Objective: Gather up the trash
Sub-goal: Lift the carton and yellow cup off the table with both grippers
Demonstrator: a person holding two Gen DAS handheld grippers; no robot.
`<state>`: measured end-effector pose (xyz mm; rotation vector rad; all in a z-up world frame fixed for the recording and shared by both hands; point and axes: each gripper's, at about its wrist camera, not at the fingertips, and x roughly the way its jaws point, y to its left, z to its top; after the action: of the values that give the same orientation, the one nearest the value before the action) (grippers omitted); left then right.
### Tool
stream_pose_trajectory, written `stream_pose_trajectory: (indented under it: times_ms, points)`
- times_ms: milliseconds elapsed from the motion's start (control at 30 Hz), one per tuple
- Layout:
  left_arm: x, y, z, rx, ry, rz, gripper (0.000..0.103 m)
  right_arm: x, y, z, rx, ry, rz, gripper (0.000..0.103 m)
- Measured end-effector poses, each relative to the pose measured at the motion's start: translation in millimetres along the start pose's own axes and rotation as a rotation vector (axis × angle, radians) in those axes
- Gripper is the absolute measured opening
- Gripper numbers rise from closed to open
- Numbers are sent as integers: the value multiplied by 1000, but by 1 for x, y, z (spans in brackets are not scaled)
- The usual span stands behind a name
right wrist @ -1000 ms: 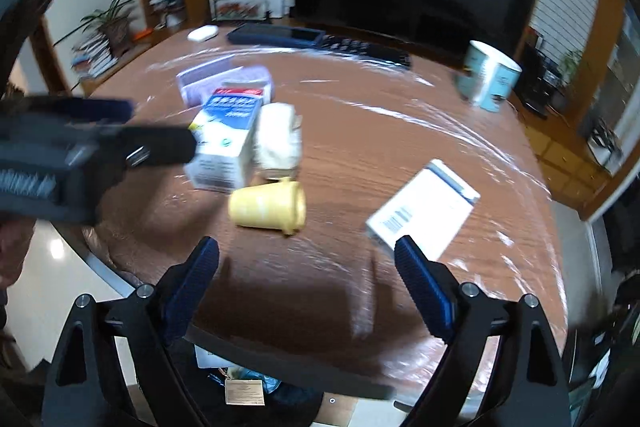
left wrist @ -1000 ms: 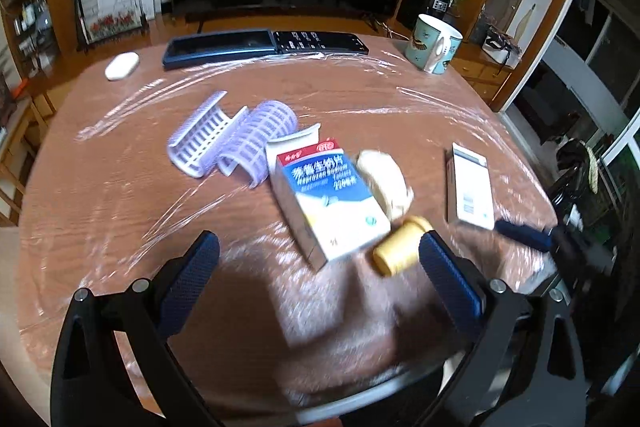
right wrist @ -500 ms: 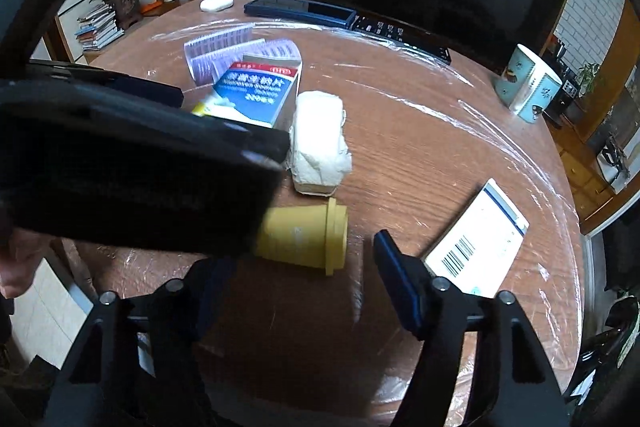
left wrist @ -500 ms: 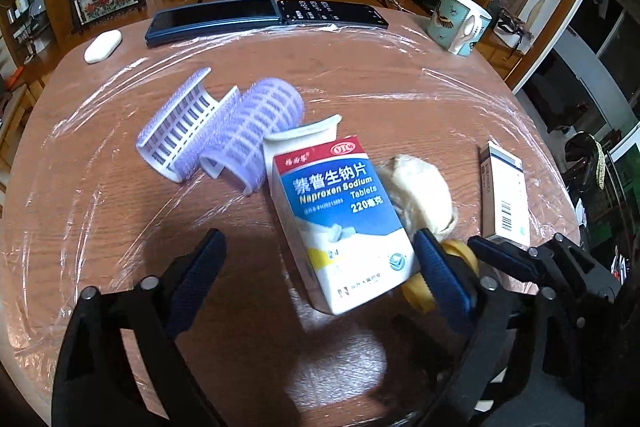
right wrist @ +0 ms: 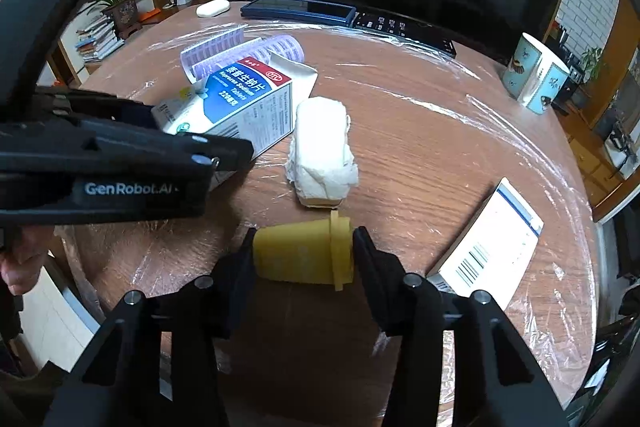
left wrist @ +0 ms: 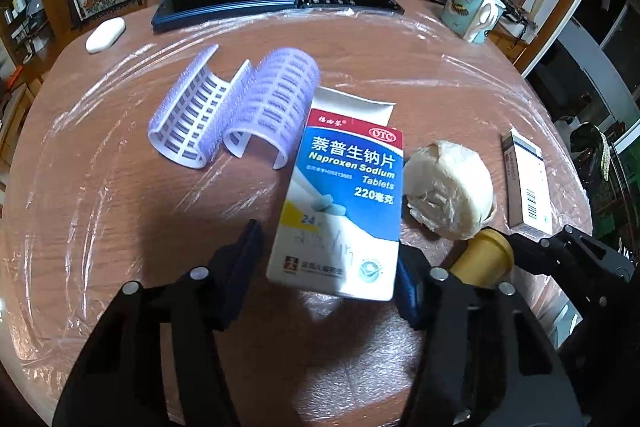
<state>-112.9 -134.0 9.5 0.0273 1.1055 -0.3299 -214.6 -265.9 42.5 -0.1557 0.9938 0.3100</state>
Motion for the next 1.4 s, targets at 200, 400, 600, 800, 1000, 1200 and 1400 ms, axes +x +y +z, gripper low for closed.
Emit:
stream_pose_trajectory:
  times_ms: [200, 400, 600, 800, 1000, 1200, 1400]
  points:
    - [-4, -1, -5, 6, -12, 2, 51, -3, -11, -2, 65, -2, 41, 47]
    - [-11, -2, -11, 11, -24, 6, 51, -6, -16, -3, 104, -3, 62, 47]
    - [-15, -3, -14, 11, -32, 1, 50, -11, -16, -2, 105, -15, 66, 47]
    - [-23, -5, -17, 4, -52, 1, 50, -16, -18, -1, 114, -24, 80, 47]
    - [-28, -6, -22, 0, -59, -4, 49, -24, -18, -1, 114, -39, 84, 47]
    - [-35, -9, -28, 5, -68, -22, 47, -27, -19, -2, 120, -43, 91, 47]
    - [-43, -10, -33, 2, -85, -29, 47, -30, -19, -4, 124, -44, 93, 47]
